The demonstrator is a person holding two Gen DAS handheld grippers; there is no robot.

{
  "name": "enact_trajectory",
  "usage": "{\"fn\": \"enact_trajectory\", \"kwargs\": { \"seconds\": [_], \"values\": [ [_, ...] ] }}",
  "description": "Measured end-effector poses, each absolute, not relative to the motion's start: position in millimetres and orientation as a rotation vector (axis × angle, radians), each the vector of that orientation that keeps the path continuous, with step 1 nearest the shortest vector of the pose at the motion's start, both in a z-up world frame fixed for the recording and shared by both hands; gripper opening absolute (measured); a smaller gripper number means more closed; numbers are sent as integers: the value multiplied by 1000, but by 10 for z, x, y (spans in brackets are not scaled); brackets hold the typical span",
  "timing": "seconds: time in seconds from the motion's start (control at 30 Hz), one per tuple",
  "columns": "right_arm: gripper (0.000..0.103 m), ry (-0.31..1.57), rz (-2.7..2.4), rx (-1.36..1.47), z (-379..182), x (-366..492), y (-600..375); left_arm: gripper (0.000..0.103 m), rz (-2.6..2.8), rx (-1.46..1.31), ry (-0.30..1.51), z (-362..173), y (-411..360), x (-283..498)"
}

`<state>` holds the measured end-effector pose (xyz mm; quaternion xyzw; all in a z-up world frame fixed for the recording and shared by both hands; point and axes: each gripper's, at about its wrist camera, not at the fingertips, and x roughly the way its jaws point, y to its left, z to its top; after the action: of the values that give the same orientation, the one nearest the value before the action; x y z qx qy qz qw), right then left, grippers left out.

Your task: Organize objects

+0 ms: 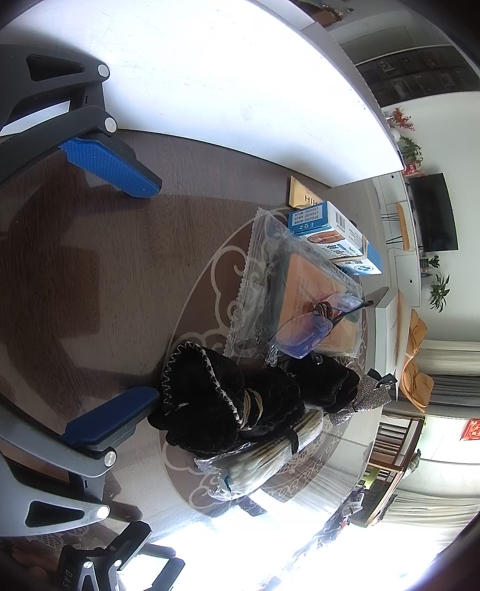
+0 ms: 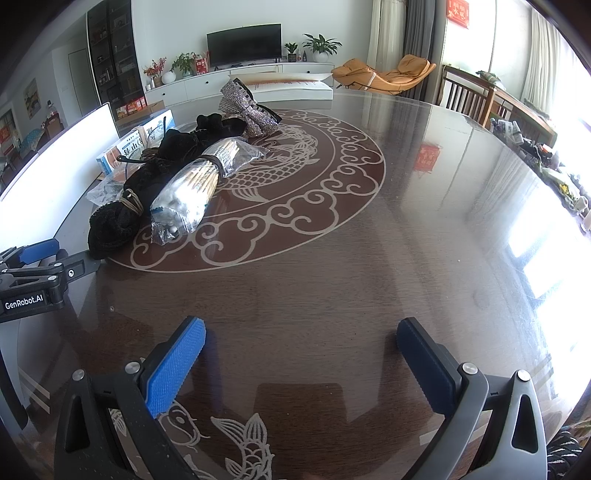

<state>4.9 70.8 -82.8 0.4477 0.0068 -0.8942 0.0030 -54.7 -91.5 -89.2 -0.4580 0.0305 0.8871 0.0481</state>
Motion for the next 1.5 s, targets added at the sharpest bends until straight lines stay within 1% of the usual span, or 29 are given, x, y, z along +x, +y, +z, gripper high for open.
{"fn": "enact_trajectory", "kwargs": {
  "seconds": [0.67,0.77,0.83,0.9,0.93,1.07,1.2,1.27,1.3,1.33,1.4,1.5],
  "values": [
    [103,21,-2804,1402,-827,50,707,103,2708,-1399,80,-893,-916,-550],
    [103,21,-2804,1402,-827,50,707,103,2679,-1495,73,-874,-903,-554],
    [103,21,-2804,1401,-827,50,709,103,2700,-1520,-12,-809,-939,-506],
    [103,21,-2805,1401,-824,51,707,103,2752,-1421,-101,-638,-956,-414],
    [103,21,-2805,1401,-824,51,707,103,2773,-1372,-102,-550,-928,-405],
    [103,21,-2805,1401,-824,51,708,103,2732,-1331,54,-396,-615,-661],
    [103,21,-2805,1400,-823,51,708,103,2638,-1313,201,-532,-293,-923],
    [103,20,-2805,1399,-823,51,709,74,2622,-1327,239,-610,-231,-967],
    [103,20,-2805,1398,-819,51,709,47,2604,-1353,235,-653,-225,-972],
    [103,20,-2804,1398,-817,51,709,37,2582,-1374,194,-686,-243,-957],
    [103,20,-2805,1398,-817,52,709,36,2596,-1368,148,-698,-301,-807],
    [103,20,-2805,1398,-814,51,710,36,2641,-1388,154,-690,-392,-395]
  ]
}}
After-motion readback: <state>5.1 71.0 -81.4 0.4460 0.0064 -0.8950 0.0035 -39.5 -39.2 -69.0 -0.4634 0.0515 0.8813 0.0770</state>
